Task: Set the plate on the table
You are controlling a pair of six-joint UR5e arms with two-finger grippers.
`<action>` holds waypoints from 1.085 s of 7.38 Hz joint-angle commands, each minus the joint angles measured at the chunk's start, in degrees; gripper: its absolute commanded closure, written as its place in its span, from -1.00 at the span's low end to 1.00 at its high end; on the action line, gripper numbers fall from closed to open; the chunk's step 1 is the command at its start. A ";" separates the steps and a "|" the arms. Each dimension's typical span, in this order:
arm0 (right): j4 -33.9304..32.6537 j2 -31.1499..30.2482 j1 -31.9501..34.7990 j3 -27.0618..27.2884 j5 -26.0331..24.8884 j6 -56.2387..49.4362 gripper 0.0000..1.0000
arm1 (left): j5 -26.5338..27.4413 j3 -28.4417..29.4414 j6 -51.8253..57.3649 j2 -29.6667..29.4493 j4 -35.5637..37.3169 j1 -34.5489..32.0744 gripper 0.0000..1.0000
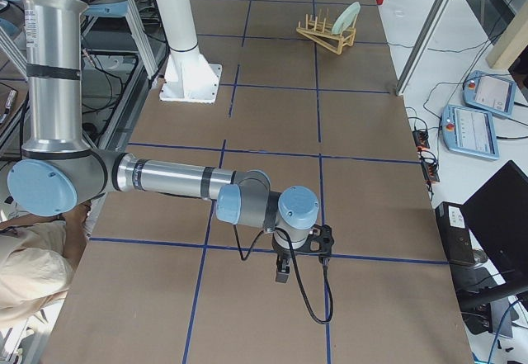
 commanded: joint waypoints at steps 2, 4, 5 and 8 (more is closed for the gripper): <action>0.00 0.00 0.00 0.04 0.00 0.00 -1.00 | 8.63 9.71 -25.15 -10.08 -7.21 11.33 -1.00; 0.00 0.00 0.00 0.04 0.00 0.00 -1.00 | 10.55 15.79 -35.68 -10.99 -16.16 13.81 -0.85; 0.00 0.00 0.00 0.04 0.00 0.00 -1.00 | 13.25 17.47 -38.78 -11.95 -18.20 14.96 -0.81; 0.00 0.00 0.00 -0.05 0.00 0.00 -1.00 | 17.57 23.35 -44.53 -16.77 -19.19 18.12 -0.65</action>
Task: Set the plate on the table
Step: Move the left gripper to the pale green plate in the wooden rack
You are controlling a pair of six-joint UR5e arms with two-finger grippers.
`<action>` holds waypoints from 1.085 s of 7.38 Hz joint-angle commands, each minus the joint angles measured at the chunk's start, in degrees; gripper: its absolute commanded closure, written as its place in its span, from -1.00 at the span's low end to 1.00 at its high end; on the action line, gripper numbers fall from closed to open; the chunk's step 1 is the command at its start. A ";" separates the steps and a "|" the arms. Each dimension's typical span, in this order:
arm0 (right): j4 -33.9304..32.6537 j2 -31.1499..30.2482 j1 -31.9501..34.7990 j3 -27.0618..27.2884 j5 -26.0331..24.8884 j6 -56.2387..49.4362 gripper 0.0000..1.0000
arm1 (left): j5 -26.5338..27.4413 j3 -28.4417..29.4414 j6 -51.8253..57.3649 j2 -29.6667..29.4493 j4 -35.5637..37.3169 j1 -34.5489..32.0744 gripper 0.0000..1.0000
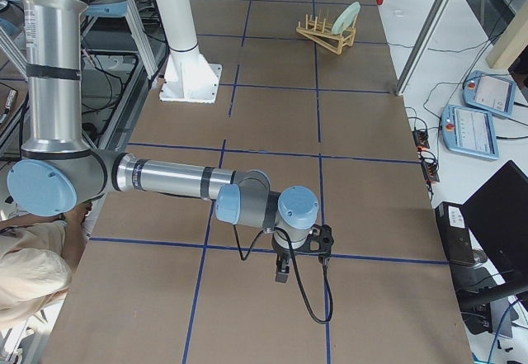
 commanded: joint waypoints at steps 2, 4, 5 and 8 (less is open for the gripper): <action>0.00 0.02 0.00 -0.07 0.00 0.00 -1.00 | 2.25 3.36 -1.63 -2.31 -0.34 2.68 -0.62; 0.00 0.02 0.00 0.01 0.00 0.00 -1.00 | 2.25 3.36 -1.81 -2.40 -0.34 3.21 -0.45; 0.00 0.02 0.00 -0.07 0.00 0.00 -1.00 | 3.03 3.36 -1.98 -2.48 -0.34 3.47 -0.04; 0.00 0.02 0.00 0.01 0.00 0.00 -1.00 | 3.48 2.84 -1.29 -2.31 -1.05 3.47 1.00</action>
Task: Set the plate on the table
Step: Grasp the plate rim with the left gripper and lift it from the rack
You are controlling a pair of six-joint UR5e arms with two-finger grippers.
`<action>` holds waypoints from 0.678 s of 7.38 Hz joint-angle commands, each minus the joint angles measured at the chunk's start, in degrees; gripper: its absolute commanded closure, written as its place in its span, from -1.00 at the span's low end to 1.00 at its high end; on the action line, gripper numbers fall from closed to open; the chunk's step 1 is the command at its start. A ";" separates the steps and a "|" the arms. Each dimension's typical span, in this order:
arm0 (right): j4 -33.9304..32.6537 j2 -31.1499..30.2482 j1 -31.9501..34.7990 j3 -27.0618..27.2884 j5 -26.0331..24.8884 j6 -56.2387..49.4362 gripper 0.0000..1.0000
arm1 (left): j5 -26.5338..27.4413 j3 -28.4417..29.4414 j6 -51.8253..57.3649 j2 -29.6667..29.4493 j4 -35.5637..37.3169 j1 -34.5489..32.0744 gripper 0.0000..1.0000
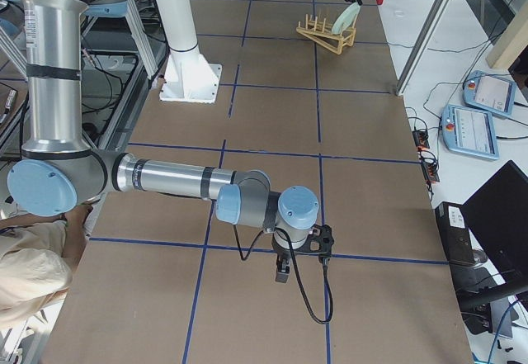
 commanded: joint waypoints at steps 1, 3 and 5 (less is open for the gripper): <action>0.00 0.00 0.00 0.01 0.00 0.00 -1.00 | 0.08 -1.91 0.36 0.22 -0.13 -0.29 1.00; 0.00 0.00 0.00 -0.07 0.00 0.00 -1.00 | -1.83 -6.82 0.01 0.13 0.57 -3.44 1.00; 0.00 0.00 0.00 0.01 0.00 0.00 -1.00 | -3.17 -11.74 -3.04 0.22 1.28 -3.90 1.00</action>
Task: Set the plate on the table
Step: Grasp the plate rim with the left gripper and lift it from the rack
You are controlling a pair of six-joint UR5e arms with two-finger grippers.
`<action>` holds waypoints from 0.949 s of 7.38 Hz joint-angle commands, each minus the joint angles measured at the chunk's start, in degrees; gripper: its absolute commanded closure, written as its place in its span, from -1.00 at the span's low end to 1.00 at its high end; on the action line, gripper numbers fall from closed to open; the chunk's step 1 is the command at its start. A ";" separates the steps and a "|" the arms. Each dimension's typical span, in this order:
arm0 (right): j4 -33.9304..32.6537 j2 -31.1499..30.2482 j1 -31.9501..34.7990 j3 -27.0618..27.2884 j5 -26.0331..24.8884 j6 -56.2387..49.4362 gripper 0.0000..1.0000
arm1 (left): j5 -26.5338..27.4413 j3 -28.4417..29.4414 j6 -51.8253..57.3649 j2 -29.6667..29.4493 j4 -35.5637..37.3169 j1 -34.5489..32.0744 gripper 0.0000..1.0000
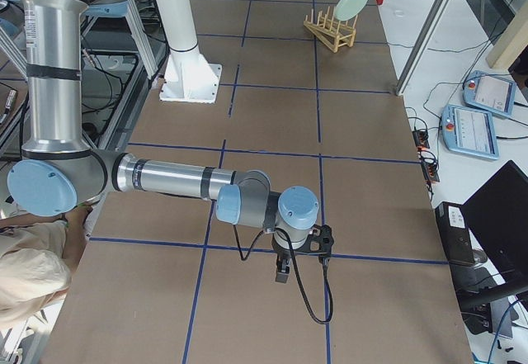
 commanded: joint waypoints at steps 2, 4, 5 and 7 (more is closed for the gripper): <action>0.00 0.00 0.00 0.06 0.00 0.00 -1.00 | -0.67 -7.37 -7.59 -0.15 2.81 -0.36 1.00; 0.00 0.00 0.00 0.06 0.00 0.00 -1.00 | -2.67 -16.21 -8.06 -0.24 19.09 0.43 1.00; 0.00 0.00 0.00 0.06 0.00 0.00 -1.00 | -3.04 -20.44 -7.62 -0.24 28.58 2.43 1.00; 0.00 0.00 0.00 0.06 0.00 0.00 -1.00 | -1.03 -24.08 -7.35 -1.29 43.39 14.09 1.00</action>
